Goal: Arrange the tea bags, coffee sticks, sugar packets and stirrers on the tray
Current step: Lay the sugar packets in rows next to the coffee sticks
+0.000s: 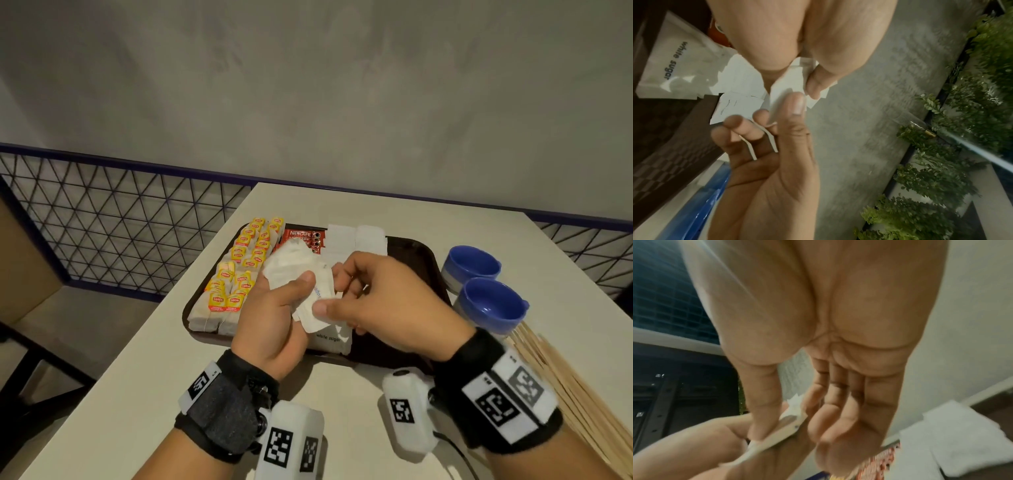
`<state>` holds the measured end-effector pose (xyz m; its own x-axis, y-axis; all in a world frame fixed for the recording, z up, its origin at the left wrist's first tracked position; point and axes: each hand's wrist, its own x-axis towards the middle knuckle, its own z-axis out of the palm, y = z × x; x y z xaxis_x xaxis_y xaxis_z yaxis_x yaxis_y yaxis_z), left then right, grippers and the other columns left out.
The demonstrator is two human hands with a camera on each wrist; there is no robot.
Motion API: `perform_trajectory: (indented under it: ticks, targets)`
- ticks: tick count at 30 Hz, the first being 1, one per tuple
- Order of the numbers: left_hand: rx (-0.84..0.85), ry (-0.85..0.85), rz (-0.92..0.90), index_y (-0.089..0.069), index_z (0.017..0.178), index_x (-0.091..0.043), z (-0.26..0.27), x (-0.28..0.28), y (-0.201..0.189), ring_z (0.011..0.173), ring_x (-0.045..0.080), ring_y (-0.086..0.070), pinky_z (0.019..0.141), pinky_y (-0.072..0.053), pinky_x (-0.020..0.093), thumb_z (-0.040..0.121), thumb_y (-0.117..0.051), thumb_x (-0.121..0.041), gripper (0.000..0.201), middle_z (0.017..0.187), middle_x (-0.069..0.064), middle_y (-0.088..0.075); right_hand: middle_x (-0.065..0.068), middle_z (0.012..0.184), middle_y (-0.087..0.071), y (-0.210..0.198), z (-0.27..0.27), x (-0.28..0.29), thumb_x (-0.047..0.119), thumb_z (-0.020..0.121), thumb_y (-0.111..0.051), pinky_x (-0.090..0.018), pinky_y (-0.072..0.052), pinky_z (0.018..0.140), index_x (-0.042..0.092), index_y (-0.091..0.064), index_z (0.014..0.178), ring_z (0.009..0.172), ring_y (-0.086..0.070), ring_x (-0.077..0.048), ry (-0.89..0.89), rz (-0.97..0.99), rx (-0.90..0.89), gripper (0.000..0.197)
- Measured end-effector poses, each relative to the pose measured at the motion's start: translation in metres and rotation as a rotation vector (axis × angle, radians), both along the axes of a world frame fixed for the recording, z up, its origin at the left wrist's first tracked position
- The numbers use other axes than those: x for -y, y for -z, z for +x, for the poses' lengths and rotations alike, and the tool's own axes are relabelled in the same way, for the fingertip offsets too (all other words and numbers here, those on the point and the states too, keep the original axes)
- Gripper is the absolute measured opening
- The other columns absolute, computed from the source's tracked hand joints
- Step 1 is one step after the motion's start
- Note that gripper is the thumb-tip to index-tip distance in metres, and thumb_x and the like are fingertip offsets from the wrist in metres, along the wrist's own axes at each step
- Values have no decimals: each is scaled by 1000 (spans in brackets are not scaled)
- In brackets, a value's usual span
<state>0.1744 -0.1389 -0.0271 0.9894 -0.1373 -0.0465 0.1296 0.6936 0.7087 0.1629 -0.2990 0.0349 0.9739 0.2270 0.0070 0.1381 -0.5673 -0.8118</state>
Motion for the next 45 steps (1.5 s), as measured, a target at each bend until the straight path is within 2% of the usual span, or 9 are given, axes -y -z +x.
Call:
perform_trajectory:
  ticks: [5,9,13,17,21,26,32,40,45]
  targets:
    - [35,-50,36,-47,148,-11,-1,-2,-2,122,43,-64,101,-52,58,100,-54,1,51,131,26,-65,-15,78,-75,10,3,6,8,80,-87,-53,-64,78,10,-64,104,77,-74,-41,-19,224,-55,33]
    - [41,-10,59,-50,145,-14,-3,0,-2,124,43,-62,106,-48,61,98,-57,1,50,135,25,-63,-13,84,-72,10,7,14,3,86,-80,-51,-64,74,12,-69,102,74,-75,-36,55,256,-16,22]
    - [19,167,70,-66,128,-18,-8,5,-4,110,33,-70,82,-58,44,94,-57,4,41,126,18,-70,-17,91,-63,14,9,20,-2,91,-69,-40,-66,70,14,-76,98,81,-73,-32,122,326,-11,19]
    - [-41,229,62,-62,133,-16,-8,7,-2,99,26,-71,83,-55,41,86,-64,-2,49,126,14,-72,-17,106,-70,14,14,24,-5,97,-57,-38,-64,71,11,-75,99,97,-75,-26,133,468,-102,24]
    - [-89,184,-51,-59,137,-6,-2,3,-2,84,24,-70,72,-61,33,86,-62,7,53,126,20,-69,-8,86,-65,14,21,32,-5,98,-57,-36,-62,71,16,-73,110,98,-75,-30,184,529,-50,29]
    - [-114,186,-58,-57,137,-12,-2,2,-2,106,40,-72,73,-63,41,97,-50,10,46,125,20,-71,-12,92,-78,8,21,40,-1,92,-71,-46,-62,86,15,-68,118,96,-77,-28,136,595,-29,31]
    - [-5,194,97,-57,138,-13,-8,6,-5,117,36,-68,91,-59,46,97,-59,-6,41,128,16,-70,-17,89,-79,4,16,39,4,80,-82,-39,-64,80,7,-68,110,88,-79,-29,0,487,-93,34]
    - [113,-10,106,-50,142,-10,-3,5,1,125,41,-62,108,-47,56,85,-69,10,64,135,23,-64,-16,80,-75,6,15,36,29,78,-84,-38,-62,63,4,-55,87,73,-75,-32,23,329,0,39]
    - [105,-42,95,-49,143,-10,-1,3,0,125,40,-62,105,-50,52,85,-72,8,65,135,23,-64,-16,85,-76,9,14,31,0,83,-82,-44,-66,70,-1,-59,91,78,-77,-31,-4,353,-3,24]
